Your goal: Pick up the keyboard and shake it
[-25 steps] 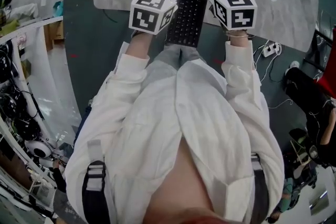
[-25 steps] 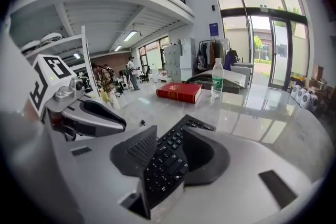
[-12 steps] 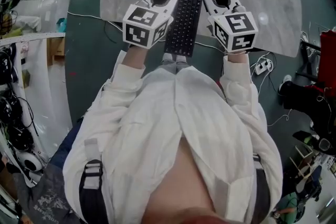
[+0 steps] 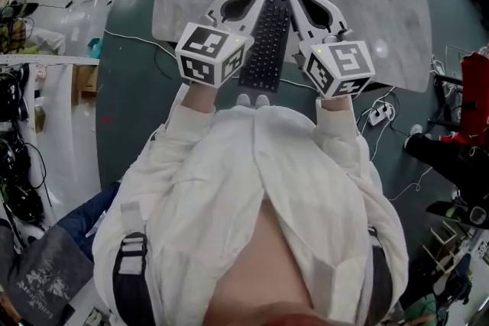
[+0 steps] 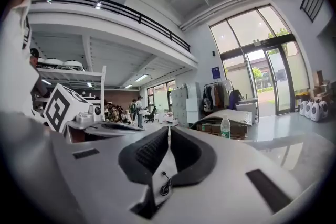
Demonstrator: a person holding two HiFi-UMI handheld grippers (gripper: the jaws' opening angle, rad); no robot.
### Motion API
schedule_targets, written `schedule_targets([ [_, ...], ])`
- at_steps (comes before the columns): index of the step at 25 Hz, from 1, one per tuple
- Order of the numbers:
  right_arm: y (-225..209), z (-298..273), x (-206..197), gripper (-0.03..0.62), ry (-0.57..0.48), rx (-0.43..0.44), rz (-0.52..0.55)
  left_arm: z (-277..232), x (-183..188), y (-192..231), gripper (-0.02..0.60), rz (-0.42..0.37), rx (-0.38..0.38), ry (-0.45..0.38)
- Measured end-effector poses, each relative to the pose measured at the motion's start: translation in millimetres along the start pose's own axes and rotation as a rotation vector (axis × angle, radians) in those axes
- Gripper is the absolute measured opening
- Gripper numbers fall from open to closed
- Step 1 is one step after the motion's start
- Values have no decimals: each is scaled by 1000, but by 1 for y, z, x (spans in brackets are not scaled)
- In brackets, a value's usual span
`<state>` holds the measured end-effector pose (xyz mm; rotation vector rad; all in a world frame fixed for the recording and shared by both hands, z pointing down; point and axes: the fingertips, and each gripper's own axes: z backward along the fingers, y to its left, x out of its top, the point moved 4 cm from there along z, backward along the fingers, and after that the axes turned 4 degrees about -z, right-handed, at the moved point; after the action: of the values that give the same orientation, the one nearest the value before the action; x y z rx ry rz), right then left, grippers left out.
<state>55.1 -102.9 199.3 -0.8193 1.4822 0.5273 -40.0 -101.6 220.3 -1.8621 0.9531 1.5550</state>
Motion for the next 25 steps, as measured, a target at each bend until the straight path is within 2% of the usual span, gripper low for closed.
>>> schedule_targets([
  [3,7,6,-7,35,9,13,4,6,-4,-3,12,-19,12,-9],
  [7,14,11,-17,35,45,53,27,8,-7,-10,12,-32,-8,-2],
  [18,18,17,-33,32,98,79,-26,11,-22,-27,12,-52,-46,51],
  [25,27,13,-43,29,162,122,-10,12,-30,-28,12,-36,-64,69],
])
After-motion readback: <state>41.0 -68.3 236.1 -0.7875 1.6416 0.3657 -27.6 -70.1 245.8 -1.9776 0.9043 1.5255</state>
